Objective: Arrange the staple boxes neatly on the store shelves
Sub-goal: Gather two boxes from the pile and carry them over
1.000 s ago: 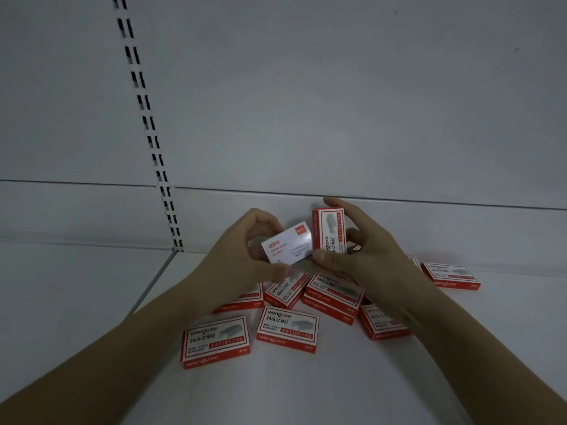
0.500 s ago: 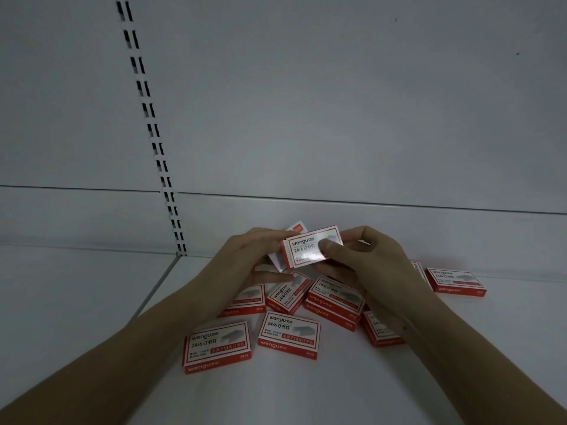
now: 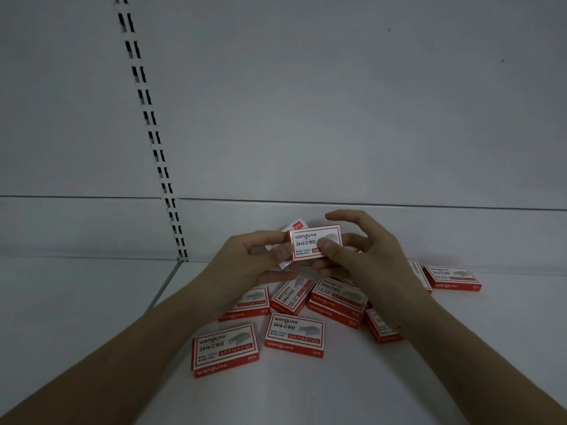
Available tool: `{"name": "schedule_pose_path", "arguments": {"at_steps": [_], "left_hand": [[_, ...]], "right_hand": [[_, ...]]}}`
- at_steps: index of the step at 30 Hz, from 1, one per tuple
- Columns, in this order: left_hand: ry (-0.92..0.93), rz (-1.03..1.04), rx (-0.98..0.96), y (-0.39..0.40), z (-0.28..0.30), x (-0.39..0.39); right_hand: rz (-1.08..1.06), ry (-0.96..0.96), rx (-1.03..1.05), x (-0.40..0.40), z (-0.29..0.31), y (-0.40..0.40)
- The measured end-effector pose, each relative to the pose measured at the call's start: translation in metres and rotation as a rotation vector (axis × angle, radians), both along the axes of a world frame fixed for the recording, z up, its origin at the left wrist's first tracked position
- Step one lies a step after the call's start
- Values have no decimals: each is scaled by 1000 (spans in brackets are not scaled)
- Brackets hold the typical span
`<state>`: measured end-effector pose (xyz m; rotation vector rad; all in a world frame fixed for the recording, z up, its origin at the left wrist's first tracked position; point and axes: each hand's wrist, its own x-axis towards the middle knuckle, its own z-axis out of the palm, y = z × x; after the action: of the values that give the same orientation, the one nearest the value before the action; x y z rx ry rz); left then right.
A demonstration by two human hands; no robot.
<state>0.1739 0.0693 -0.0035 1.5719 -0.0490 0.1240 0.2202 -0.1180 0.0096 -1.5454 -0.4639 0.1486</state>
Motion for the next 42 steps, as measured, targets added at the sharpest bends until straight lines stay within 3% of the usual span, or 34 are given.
{"name": "schedule_pose_path", "arguments": {"at_steps": [5, 14, 18, 24, 28, 42], "left_hand": [[7, -33, -88, 2, 8, -1], [14, -126, -94, 15, 15, -8], [-53, -32, 124, 13, 19, -18], [-114, -80, 99, -22, 31, -38], [-170, -129, 226, -61, 48, -56], [-354, -143, 467, -327, 50, -177]], "right_hand": [[38, -72, -69, -2, 3, 1], [-242, -568, -541, -11, 1, 4], [-340, -547, -539, -31, -2, -16], [-435, -476, -607, -82, 13, -81], [-488, -461, -655, -112, 27, -133], [-602, -493, -795, -254, 48, -405]]}}
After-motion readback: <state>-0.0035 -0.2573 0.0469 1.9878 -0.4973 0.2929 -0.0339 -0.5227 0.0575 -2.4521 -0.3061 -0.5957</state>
